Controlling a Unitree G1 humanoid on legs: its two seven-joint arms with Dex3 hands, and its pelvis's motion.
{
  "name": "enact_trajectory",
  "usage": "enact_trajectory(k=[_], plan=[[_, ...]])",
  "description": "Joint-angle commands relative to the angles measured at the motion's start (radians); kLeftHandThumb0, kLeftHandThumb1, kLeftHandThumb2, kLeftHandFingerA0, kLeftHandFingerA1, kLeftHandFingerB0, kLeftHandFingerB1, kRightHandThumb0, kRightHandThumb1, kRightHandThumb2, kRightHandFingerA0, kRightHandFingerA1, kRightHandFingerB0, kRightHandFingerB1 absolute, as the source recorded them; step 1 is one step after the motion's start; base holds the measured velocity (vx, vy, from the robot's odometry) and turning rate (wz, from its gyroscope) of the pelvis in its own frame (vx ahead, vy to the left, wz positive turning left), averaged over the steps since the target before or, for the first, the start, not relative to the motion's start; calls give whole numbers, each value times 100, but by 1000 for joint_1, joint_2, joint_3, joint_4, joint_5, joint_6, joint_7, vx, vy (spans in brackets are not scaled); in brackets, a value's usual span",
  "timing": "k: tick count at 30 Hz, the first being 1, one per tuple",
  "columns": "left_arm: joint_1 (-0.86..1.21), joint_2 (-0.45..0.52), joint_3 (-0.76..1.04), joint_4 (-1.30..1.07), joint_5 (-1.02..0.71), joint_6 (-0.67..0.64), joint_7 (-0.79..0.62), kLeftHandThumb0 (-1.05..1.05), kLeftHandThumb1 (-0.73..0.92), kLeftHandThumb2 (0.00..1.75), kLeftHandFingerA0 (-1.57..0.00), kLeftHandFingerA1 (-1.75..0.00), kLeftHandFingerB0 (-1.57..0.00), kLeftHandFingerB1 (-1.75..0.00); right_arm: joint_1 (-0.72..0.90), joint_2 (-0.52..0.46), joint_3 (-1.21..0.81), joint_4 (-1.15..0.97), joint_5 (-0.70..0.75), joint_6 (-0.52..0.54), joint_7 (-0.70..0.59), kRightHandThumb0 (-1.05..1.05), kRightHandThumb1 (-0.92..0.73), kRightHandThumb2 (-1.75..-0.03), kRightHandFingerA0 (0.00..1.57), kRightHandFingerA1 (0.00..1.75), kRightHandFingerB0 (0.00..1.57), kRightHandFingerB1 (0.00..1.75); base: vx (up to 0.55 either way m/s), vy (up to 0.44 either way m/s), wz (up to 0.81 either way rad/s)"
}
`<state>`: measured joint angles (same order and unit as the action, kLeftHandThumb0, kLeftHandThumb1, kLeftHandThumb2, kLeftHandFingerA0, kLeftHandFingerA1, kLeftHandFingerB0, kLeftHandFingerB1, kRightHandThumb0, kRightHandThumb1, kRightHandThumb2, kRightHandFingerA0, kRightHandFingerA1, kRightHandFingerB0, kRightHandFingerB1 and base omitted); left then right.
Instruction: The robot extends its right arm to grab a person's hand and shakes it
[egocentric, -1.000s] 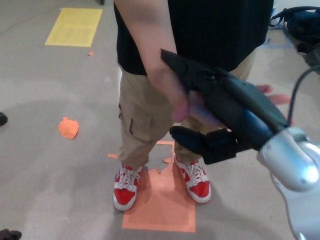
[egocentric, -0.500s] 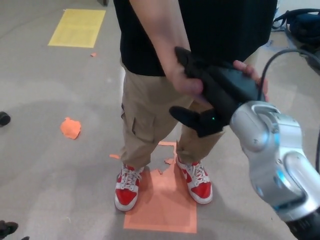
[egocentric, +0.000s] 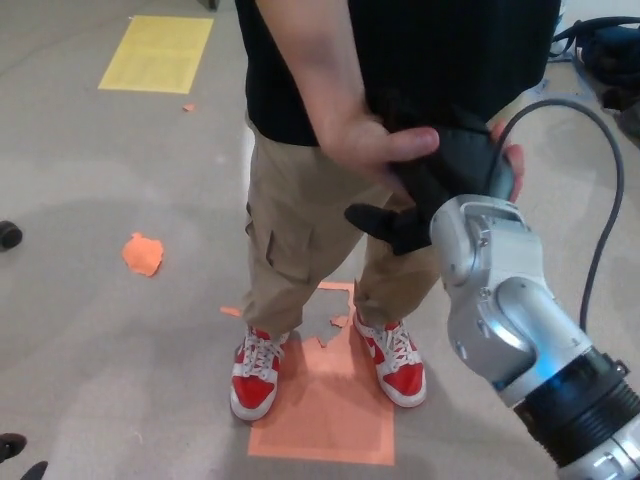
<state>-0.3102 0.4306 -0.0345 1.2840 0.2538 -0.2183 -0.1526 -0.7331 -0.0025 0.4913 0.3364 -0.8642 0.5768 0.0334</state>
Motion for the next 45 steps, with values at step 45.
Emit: enact_trajectory(k=[45], plan=[[-14,30,2,11,-1,-37,-33,-79,92,70,-23,-31,-16,-29,240,-6,-136,-610,149,-139,-13,-18,-79,-116,0,50,0,49,0,0,0]])
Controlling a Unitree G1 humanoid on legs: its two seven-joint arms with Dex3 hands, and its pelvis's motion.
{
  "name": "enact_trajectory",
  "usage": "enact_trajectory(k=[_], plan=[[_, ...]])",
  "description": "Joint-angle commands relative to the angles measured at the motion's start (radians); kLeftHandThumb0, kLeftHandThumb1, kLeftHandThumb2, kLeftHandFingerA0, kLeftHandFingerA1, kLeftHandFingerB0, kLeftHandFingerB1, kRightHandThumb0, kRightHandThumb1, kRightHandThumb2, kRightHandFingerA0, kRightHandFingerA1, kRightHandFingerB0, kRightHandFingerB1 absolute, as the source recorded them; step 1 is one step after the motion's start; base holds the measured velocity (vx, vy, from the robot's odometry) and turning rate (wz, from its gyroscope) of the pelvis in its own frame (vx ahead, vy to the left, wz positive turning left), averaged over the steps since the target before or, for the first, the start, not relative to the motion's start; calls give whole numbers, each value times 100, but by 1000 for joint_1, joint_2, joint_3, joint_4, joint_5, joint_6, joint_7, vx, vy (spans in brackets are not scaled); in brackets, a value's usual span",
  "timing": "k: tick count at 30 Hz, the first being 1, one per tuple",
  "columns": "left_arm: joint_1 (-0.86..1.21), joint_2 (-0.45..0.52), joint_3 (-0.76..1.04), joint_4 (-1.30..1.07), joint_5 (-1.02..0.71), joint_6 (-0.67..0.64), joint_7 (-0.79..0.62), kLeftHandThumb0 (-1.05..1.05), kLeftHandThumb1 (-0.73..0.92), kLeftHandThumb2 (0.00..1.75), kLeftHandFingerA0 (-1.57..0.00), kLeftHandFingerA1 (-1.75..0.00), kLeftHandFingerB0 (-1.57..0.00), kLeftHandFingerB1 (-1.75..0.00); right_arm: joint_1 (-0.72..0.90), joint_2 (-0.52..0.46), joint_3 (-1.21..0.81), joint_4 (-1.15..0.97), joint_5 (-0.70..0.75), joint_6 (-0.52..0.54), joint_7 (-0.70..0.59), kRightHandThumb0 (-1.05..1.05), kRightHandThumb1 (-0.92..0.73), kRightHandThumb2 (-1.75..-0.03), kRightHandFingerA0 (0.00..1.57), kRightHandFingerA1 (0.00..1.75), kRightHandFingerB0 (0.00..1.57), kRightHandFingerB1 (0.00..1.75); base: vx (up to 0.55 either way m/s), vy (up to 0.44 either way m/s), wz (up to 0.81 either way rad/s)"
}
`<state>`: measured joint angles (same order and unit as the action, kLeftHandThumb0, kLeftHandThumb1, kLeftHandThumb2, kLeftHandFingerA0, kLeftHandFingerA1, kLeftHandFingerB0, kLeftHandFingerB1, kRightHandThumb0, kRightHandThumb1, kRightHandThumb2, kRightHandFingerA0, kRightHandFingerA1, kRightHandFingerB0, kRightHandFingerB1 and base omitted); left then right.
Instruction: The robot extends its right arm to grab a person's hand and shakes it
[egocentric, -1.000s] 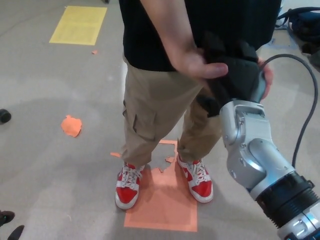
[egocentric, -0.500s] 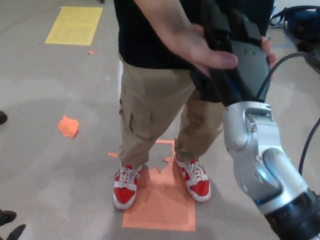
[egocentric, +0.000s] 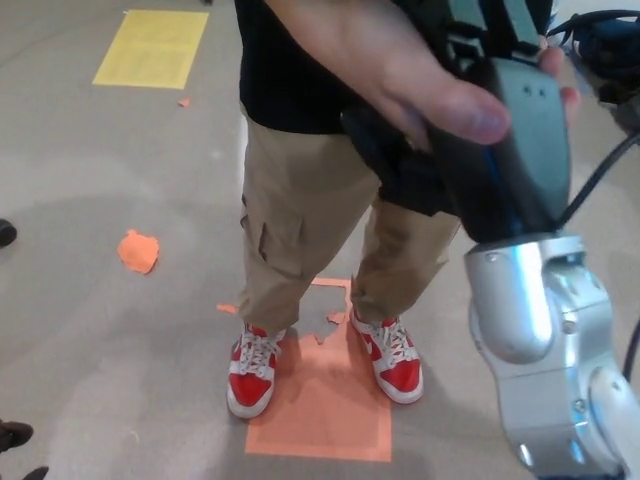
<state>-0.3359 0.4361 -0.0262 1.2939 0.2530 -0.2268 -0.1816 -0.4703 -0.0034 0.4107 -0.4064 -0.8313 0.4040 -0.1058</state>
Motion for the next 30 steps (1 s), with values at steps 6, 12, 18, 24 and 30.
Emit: enact_trajectory(k=[6,12,18,24,30], plan=[[0,13,2,5,-15,-19,-16,-74,91,69,-22,-31,-18,-29,-197,33,-96,689,189,-6,100,-17,-78,-115,0,50,0,49,0,0,0],[-11,22,-7,3,-4,-29,-25,-77,92,70,-21,-30,-17,-28,-313,50,-94,1065,207,-89,65,-20,-79,-116,0,51,0,50,0,0,0],[-29,22,3,7,-14,-7,-40,-36,52,110,0,-47,0,-47,-368,67,-93,1301,217,-161,37,-20,-78,-116,0,51,0,50,0,0,0],[-22,16,9,5,-21,-14,-37,-77,91,68,-22,-31,-18,-29,-317,72,-82,1302,221,-207,14,-31,-78,-62,5,31,2,29,0,0,0],[-23,21,0,6,-9,-14,-30,-75,92,69,-21,-30,-18,-28,-263,34,-72,1055,211,-249,11,-38,-70,-81,4,21,4,25,0,0,0]])
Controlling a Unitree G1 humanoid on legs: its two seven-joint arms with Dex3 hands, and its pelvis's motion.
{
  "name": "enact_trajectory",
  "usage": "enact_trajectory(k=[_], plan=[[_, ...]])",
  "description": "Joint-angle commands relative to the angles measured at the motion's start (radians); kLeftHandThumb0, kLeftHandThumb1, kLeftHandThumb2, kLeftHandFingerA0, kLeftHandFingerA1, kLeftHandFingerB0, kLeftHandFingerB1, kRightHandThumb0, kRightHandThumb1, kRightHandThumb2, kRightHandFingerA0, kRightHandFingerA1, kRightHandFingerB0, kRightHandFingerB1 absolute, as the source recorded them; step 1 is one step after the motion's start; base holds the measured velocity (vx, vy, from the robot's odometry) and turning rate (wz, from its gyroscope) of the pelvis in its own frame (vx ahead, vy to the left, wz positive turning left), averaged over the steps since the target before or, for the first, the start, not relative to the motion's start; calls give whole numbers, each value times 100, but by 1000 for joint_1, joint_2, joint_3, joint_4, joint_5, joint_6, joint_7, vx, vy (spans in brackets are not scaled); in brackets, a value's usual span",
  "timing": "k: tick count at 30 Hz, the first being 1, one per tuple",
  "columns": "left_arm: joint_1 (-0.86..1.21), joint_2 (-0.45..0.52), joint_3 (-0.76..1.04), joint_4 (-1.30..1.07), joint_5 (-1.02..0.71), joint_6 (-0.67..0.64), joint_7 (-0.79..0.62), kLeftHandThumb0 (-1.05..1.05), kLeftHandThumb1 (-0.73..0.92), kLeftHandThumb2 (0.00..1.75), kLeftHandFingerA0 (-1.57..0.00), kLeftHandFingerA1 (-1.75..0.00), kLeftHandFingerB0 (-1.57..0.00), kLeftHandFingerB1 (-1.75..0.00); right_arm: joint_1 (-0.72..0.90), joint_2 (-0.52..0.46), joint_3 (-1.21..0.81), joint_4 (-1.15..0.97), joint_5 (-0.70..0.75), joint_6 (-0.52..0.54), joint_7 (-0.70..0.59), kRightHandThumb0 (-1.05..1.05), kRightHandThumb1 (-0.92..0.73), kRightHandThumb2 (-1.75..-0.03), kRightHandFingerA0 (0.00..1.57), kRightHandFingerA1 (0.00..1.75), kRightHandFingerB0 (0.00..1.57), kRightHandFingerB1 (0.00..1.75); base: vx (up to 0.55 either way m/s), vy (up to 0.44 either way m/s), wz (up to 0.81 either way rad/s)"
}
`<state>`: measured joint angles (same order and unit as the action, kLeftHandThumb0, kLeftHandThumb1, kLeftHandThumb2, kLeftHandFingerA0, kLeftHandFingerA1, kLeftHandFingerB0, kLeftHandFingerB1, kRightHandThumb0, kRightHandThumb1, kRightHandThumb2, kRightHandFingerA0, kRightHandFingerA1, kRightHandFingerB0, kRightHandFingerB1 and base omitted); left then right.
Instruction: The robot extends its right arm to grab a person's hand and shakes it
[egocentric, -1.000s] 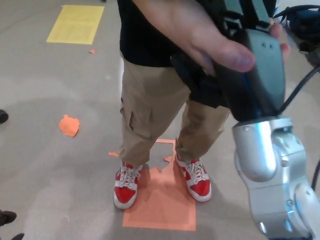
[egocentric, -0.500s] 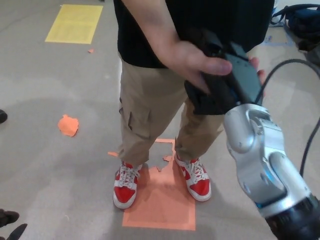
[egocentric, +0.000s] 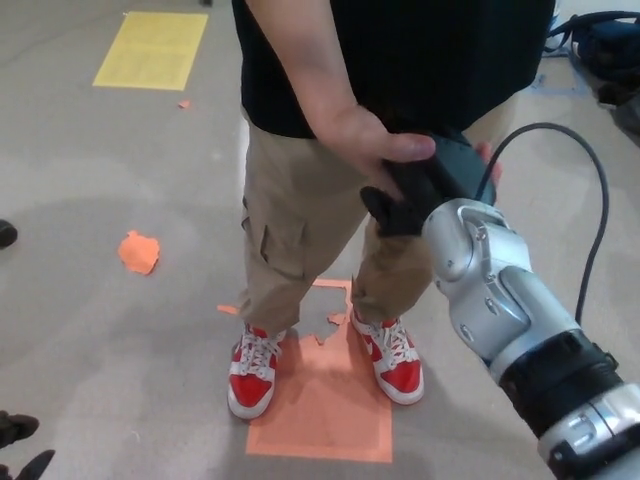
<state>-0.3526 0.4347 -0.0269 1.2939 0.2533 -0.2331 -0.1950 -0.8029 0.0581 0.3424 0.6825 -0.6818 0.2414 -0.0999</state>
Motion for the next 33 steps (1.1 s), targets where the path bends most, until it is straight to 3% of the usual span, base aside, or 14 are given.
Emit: enact_trajectory(k=[1,2,3,19,20,21,22,24,25,26,28,30,31,33], plan=[[-8,22,0,7,-8,-9,-21,-36,51,109,0,-47,0,-47,103,-39,-11,-179,67,-86,20,-40,-71,-79,5,23,5,23,0,0,0],[-12,21,-1,9,-7,6,-19,-36,51,109,0,-47,0,-47,134,-45,-20,-308,75,-84,35,-40,-71,-79,5,23,5,23,0,0,0],[-9,22,-5,7,-3,-8,-13,-78,92,69,-21,-31,-17,-29,148,-46,-26,-370,79,-87,36,-41,-69,-79,4,29,4,24,0,0,0],[-11,24,3,10,-11,-4,-24,-76,91,68,-22,-32,-18,-29,271,-28,-35,-1422,-19,13,228,-49,-73,-80,5,34,3,23,0,0,0],[-10,23,3,10,-11,-3,-20,-76,91,68,-22,-32,-18,-29,273,-26,-32,-1434,-24,13,229,-49,-73,-80,5,34,3,23,0,0,0],[-10,23,1,9,-9,-2,-21,-76,92,68,-23,-31,-18,-29,280,-26,-31,-1436,-19,6,223,-26,-71,-114,0,50,0,50,0,0,0],[-5,23,2,7,-11,-6,-28,-73,91,68,-24,-32,-19,-29,287,-28,-35,-1408,0,0,211,-47,-71,-79,4,29,4,28,0,0,0],[2,20,6,5,-16,-11,-28,-74,91,68,-24,-32,-19,-29,283,-33,-47,-1342,22,17,210,-46,-71,-80,4,32,3,26,0,0,0],[0,18,9,7,-20,-3,-31,-75,91,68,-21,-31,-18,-29,279,-33,-52,-1290,30,31,205,-25,-72,-114,0,50,0,50,0,0,0],[1,20,5,6,-15,-8,-31,-75,92,69,-20,-31,-17,-29,273,-37,-55,-1244,30,49,209,-44,-70,-79,6,34,4,24,0,0,0],[9,21,-1,4,-8,-19,-25,-77,91,68,-22,-30,-19,-29,263,-48,-57,-1163,30,85,224,-43,-70,-76,8,33,4,26,0,0,0],[18,19,-7,5,0,-35,-3,-78,92,69,-25,-32,-23,-31,248,-52,-65,-1043,54,109,232,-41,-68,-81,3,31,3,28,0,0,0],[19,18,-12,5,7,-42,9,-77,92,68,-27,-33,-25,-31,238,-52,-72,-983,68,100,222,-24,-75,-114,0,50,0,50,0,0,0],[13,20,-19,7,13,-30,10,-78,92,71,-26,-33,-19,-30,194,-53,-83,-776,90,83,196,-24,-74,-114,0,50,0,50,0,0,0]])
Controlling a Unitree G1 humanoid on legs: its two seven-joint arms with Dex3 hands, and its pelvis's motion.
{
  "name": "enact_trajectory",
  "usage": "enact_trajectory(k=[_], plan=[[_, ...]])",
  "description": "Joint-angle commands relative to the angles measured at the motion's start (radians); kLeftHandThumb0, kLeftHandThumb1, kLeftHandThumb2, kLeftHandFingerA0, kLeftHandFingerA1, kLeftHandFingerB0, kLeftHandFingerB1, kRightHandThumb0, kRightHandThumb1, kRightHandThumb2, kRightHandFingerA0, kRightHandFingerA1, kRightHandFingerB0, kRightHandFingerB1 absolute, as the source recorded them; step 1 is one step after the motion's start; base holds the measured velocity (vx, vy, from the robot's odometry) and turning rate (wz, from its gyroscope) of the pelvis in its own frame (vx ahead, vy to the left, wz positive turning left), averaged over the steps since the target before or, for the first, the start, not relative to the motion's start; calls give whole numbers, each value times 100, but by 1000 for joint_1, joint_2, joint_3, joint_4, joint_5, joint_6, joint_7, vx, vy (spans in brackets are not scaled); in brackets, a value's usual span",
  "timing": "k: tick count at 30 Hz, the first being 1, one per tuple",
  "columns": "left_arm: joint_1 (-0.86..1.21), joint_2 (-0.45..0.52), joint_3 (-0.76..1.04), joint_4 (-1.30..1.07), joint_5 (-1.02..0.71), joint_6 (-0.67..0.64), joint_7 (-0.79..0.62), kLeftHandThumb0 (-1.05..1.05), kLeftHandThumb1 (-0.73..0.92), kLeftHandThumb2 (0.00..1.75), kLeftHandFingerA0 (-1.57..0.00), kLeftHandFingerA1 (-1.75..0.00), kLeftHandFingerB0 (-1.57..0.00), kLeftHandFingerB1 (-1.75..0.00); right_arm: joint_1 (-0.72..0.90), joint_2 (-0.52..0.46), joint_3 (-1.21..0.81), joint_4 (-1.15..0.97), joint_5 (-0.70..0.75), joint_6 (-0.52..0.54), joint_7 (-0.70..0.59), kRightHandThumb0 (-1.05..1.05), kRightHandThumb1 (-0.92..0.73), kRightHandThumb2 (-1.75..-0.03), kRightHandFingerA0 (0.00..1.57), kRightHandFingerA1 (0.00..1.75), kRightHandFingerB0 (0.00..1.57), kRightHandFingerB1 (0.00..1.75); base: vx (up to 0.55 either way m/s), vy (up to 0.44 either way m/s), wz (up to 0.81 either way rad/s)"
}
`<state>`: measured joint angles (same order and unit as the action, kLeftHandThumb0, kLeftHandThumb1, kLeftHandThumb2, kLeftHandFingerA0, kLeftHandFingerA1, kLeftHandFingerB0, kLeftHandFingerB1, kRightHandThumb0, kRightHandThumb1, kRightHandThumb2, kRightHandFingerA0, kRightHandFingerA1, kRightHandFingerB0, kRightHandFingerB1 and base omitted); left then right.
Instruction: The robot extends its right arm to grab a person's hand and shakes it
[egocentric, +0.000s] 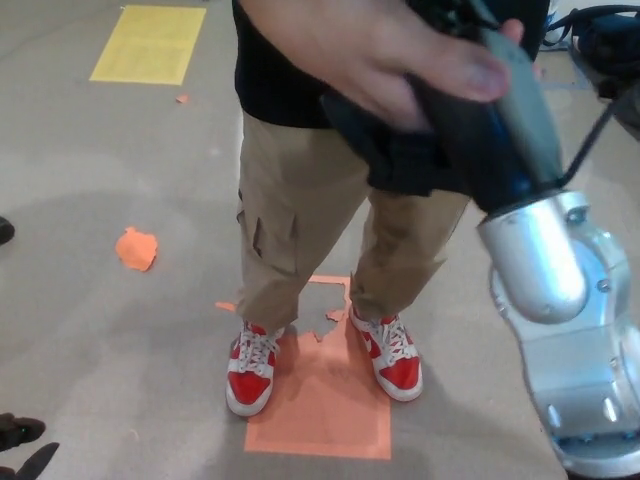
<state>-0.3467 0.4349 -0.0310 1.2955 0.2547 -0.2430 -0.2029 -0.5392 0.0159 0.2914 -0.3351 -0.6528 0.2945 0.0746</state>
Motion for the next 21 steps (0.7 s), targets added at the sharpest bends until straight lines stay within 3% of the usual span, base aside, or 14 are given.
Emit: enact_trajectory(k=[1,2,3,9,11,12,13,21], plan=[[3,20,-17,6,12,-12,14,-78,92,71,-25,-32,-18,-29,-92,-11,-36,335,68,23,11,-24,-74,-114,0,50,0,50,0,0,0],[1,20,-16,7,10,-8,12,-78,92,71,-25,-32,-18,-29,-103,-13,-37,376,69,13,4,-24,-74,-114,0,50,0,50,0,0,0],[1,18,-5,8,-2,-5,8,-78,92,68,-24,-31,-20,-29,-127,-12,-36,502,78,-4,-8,-41,-69,-79,4,29,4,27,0,0,0],[0,15,6,10,-16,-2,-22,-75,92,69,-22,-31,-17,-28,-205,2,-34,956,105,-63,-41,-38,-68,-77,4,28,4,24,0,0,0],[5,18,1,7,-10,-9,-22,-77,92,69,-23,-31,-18,-29,-207,5,-41,1043,119,-97,-51,-30,-74,-67,6,27,3,24,0,0,0],[4,18,-2,7,-6,-5,-19,-78,91,70,-21,-31,-15,-28,-206,6,-41,1093,120,-118,-62,-23,-75,-114,1,51,1,50,0,0,0],[4,19,-7,7,0,-3,-9,-76,92,70,-25,-32,-19,-29,-201,7,-37,1129,117,-126,-65,-42,-66,-80,3,33,3,28,0,0,0],[-1,12,8,10,-16,1,-12,-73,91,68,-23,-31,-18,-29,-218,4,-18,1221,105,-166,-63,-46,-68,-77,5,27,4,21,0,0,0]])
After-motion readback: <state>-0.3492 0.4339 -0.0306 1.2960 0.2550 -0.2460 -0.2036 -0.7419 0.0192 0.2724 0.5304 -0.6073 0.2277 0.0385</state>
